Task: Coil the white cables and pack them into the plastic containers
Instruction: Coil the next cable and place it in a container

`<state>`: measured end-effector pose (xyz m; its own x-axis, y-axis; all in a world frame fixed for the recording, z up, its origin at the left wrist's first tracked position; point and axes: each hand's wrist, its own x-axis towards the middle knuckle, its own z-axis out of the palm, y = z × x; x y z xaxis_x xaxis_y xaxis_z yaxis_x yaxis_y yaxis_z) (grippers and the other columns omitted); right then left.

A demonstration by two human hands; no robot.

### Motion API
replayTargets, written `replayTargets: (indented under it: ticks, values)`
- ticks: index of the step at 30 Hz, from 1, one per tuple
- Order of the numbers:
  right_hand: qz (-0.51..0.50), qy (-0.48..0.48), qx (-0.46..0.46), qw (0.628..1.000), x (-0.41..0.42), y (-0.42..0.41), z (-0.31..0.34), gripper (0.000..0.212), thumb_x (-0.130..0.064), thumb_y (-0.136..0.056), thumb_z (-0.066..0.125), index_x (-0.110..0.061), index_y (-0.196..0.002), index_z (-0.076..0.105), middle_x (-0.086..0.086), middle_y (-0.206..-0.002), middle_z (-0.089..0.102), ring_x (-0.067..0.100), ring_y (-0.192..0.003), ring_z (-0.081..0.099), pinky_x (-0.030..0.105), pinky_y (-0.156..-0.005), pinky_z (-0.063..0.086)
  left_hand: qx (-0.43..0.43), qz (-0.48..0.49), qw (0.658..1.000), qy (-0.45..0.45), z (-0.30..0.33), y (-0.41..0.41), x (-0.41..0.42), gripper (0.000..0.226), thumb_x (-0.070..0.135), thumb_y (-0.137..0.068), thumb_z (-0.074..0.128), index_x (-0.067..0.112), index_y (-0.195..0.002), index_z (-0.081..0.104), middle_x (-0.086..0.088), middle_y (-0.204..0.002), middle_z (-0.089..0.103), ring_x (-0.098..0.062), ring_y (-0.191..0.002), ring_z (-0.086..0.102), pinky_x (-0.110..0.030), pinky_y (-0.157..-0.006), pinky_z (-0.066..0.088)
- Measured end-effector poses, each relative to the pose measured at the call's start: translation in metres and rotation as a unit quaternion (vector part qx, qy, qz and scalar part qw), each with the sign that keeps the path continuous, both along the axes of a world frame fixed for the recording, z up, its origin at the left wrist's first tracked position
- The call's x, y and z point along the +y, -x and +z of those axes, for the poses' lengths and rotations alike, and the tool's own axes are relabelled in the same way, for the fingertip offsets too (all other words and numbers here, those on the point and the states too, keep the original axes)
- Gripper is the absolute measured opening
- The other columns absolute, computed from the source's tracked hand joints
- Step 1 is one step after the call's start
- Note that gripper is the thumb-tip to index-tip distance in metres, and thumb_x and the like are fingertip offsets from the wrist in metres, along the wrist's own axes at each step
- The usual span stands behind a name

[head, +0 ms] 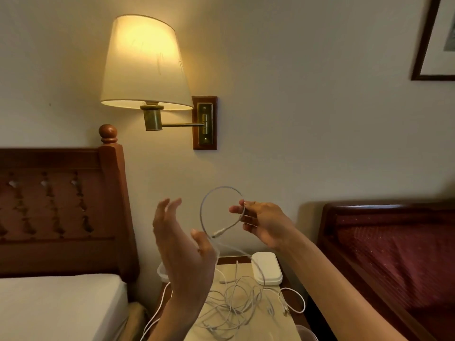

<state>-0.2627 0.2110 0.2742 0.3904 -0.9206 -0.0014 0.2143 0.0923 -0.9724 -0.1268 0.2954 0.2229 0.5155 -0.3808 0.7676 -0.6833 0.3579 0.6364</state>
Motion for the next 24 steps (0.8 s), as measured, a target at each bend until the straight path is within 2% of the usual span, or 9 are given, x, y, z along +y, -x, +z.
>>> replayTargets:
  ticks: [2,5,8,10,11,13,16,18,24]
  values:
    - [0.006,-0.018,-0.030,0.999,0.002,0.000,0.001,0.018,-0.011,-0.102,0.044,-0.002,-0.105,0.059,0.010,-0.085,0.075,0.020,-0.080,0.057,0.029,-0.073,0.050,-0.095,-0.030,0.995,0.010,-0.007,-0.001,-0.002,0.043,0.020,-0.087,0.052,0.011,-0.129,0.049,-0.005,-0.130,0.051,-0.015,-0.120,0.048,-0.031,-0.101,0.042]
    - [0.031,-0.017,-0.053,0.998,0.009,-0.004,0.002,0.019,-0.009,-0.101,0.045,0.003,-0.104,0.060,0.012,-0.085,0.074,0.020,-0.079,0.060,0.026,-0.069,0.055,-0.212,-0.136,0.954,-0.162,-0.017,-0.004,-0.018,0.038,0.047,-0.099,0.039,0.021,-0.121,0.055,0.007,-0.116,0.058,-0.004,-0.102,0.054,-0.021,-0.084,0.046]
    - [-0.037,0.113,0.074,0.990,0.007,-0.006,-0.006,0.022,-0.021,-0.098,0.054,-0.002,-0.100,0.064,0.004,-0.087,0.074,0.018,-0.079,0.063,0.022,-0.067,0.056,-0.229,-0.183,0.932,-0.215,-0.015,-0.018,-0.032,0.030,0.041,-0.100,0.035,0.025,-0.087,0.058,0.008,-0.081,0.062,-0.007,-0.070,0.057,-0.027,-0.064,0.045]
    - [-0.190,0.289,0.230,0.910,0.001,-0.003,-0.014,0.025,-0.036,-0.092,0.061,-0.014,-0.104,0.061,-0.010,-0.096,0.066,0.009,-0.086,0.061,0.017,-0.071,0.050,-0.240,-0.213,0.922,-0.217,-0.003,-0.031,-0.034,0.034,0.039,-0.100,0.035,0.023,-0.076,0.053,0.006,-0.068,0.059,-0.013,-0.060,0.055,-0.036,-0.058,0.046]
    - [-0.231,0.359,0.240,0.872,-0.001,-0.002,-0.016,0.028,-0.040,-0.091,0.060,-0.020,-0.110,0.058,-0.015,-0.103,0.060,0.004,-0.093,0.058,0.016,-0.076,0.046,-0.246,-0.241,0.914,-0.215,0.008,-0.037,-0.034,0.037,0.042,-0.099,0.035,0.019,-0.076,0.053,0.005,-0.065,0.057,-0.014,-0.057,0.052,-0.035,-0.057,0.045]
    - [-0.135,0.427,0.182,0.876,0.000,-0.003,-0.016,0.027,-0.043,-0.096,0.049,-0.025,-0.114,0.057,-0.016,-0.106,0.060,0.001,-0.098,0.059,0.019,-0.084,0.046,-0.268,-0.281,0.901,-0.195,0.033,-0.046,-0.030,0.043,0.046,-0.098,0.039,0.013,-0.077,0.056,0.006,-0.060,0.052,-0.012,-0.051,0.047,-0.026,-0.052,0.038]
    - [0.066,0.384,0.084,0.917,0.012,-0.019,-0.016,0.029,-0.029,-0.104,0.036,-0.014,-0.092,0.058,-0.001,-0.065,0.051,0.015,-0.057,0.050,0.031,-0.060,0.049,-0.354,-0.224,0.900,-0.120,0.065,-0.062,-0.029,0.039,0.046,-0.099,0.041,0.019,-0.076,0.057,0.013,-0.056,0.049,-0.008,-0.047,0.049,-0.014,-0.050,0.034]
    - [0.083,0.339,0.058,0.935,0.015,-0.027,-0.011,0.032,-0.023,-0.105,0.033,-0.012,-0.082,0.052,0.000,-0.059,0.036,0.012,-0.049,0.032,0.024,-0.046,0.033,-0.416,-0.152,0.892,-0.086,0.076,-0.073,-0.031,0.036,0.048,-0.098,0.041,0.025,-0.077,0.059,0.016,-0.055,0.051,-0.003,-0.046,0.049,-0.012,-0.050,0.033]
    - [0.154,0.303,0.058,0.939,0.011,-0.037,0.017,0.036,-0.024,-0.106,0.030,-0.012,-0.080,0.052,-0.002,-0.057,0.032,0.011,-0.048,0.025,0.030,-0.049,0.019,-0.456,-0.083,0.885,-0.035,0.104,-0.097,-0.024,0.030,0.043,-0.096,0.048,0.023,-0.084,0.068,0.022,-0.063,0.056,0.007,-0.049,0.047,-0.009,-0.049,0.030]
